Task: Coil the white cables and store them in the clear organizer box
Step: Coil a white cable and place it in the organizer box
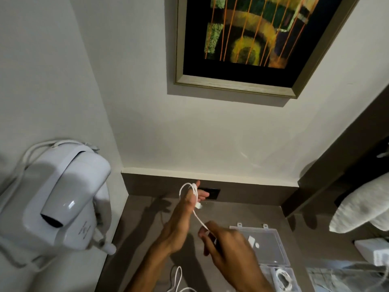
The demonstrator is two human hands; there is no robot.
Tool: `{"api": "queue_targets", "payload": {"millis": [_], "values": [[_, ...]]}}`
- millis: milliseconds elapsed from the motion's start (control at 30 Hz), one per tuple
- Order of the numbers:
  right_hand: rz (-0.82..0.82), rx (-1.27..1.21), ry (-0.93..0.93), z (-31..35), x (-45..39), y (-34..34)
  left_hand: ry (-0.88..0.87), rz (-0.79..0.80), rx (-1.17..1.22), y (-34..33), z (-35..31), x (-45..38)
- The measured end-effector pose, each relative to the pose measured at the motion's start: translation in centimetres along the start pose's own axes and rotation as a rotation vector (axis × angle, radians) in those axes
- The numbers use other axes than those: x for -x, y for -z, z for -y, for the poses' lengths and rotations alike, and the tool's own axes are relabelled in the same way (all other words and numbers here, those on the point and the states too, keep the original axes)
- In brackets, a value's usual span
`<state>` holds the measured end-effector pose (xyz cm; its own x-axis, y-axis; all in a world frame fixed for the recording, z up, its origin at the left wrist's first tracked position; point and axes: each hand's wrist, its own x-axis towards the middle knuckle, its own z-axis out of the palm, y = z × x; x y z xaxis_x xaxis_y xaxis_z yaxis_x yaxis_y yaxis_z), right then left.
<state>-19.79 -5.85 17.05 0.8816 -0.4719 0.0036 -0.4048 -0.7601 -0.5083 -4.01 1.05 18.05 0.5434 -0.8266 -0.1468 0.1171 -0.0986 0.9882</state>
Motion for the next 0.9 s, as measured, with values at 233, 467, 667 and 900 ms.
{"api": "queue_targets", "payload": {"millis": [233,467,667,900], "values": [[-0.323,0.236,0.196,-1.2,-3.2,9.0,-0.017,0.19,-0.023,-2.2,0.7,1.7],[-0.211,-0.326,0.084,-4.8,-5.4,3.6,-0.1,0.365,0.274,-1.6,-0.7,2.7],[0.036,-0.372,0.046,-1.4,-0.9,-2.5,-0.137,0.109,0.224,0.6,-1.1,1.9],[-0.238,0.314,0.312,1.6,0.0,5.8,-0.001,0.069,-0.113,-0.7,0.3,2.6]]}}
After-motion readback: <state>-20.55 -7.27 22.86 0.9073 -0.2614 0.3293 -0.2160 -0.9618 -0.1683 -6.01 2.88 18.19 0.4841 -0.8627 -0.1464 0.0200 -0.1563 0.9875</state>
